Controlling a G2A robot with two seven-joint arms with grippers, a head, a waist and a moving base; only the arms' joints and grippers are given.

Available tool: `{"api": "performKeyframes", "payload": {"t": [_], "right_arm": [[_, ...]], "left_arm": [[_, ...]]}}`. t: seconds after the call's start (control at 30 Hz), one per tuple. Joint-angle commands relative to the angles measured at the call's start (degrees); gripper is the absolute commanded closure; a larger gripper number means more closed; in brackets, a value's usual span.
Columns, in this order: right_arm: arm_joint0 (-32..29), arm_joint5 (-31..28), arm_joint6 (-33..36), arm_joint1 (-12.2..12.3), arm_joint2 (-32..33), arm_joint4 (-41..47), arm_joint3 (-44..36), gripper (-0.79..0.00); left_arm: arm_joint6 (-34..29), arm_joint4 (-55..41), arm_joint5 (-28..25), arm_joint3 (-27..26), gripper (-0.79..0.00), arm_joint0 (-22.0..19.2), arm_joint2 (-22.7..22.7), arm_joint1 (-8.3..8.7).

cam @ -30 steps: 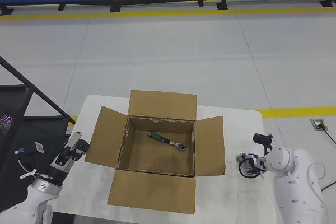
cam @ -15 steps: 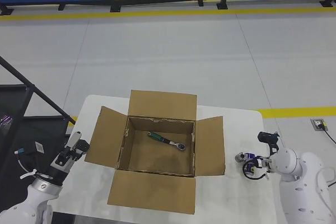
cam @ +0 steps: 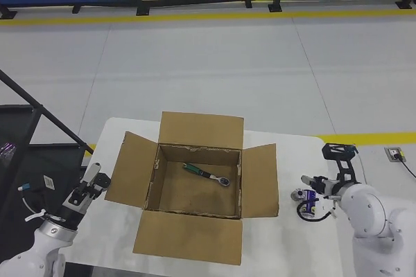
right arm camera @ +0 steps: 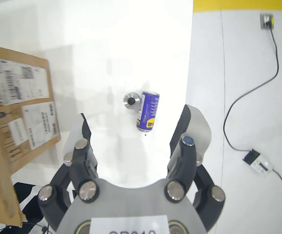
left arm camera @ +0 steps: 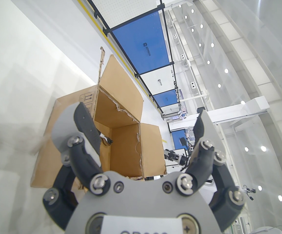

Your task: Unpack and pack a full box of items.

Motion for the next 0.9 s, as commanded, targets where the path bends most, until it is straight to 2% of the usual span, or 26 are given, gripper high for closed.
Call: {"api": "performKeyframes", "payload": {"t": [0.0,0.13,0.23,0.5,0.7,0.87], "right_arm": [[0.8,-1.4,-0.9,-0.1,-3.4,1.5,-3.2,-0.720],[5.2,-5.3,-1.3,-0.6,-13.1,2.8,-2.9,-0.739],[10.9,-8.3,-1.1,-1.3,-21.1,4.8,3.1,-0.757],[26.2,-8.9,-4.8,-5.2,-39.1,11.2,29.6,-0.736],[35.3,-8.5,-10.7,-9.7,-48.9,16.7,50.0,-0.736],[40.5,-9.5,-16.0,-14.0,-54.5,21.5,64.4,-0.720]], "left_arm": [[0.2,0.2,-0.1,-0.4,-0.785,0.3,-0.2,0.05],[0.4,0.1,-0.2,-0.9,-0.785,0.9,-0.8,0.15],[0.8,0.3,-0.3,-1.1,-0.785,1.5,-1.1,0.19],[0.8,0.3,-0.3,-1.1,-0.785,1.5,-1.1,0.19],[0.8,0.3,-0.3,-1.1,-0.785,1.5,-1.1,0.19],[0.8,0.3,-0.3,-1.1,-0.785,1.5,-1.1,0.19]]}}
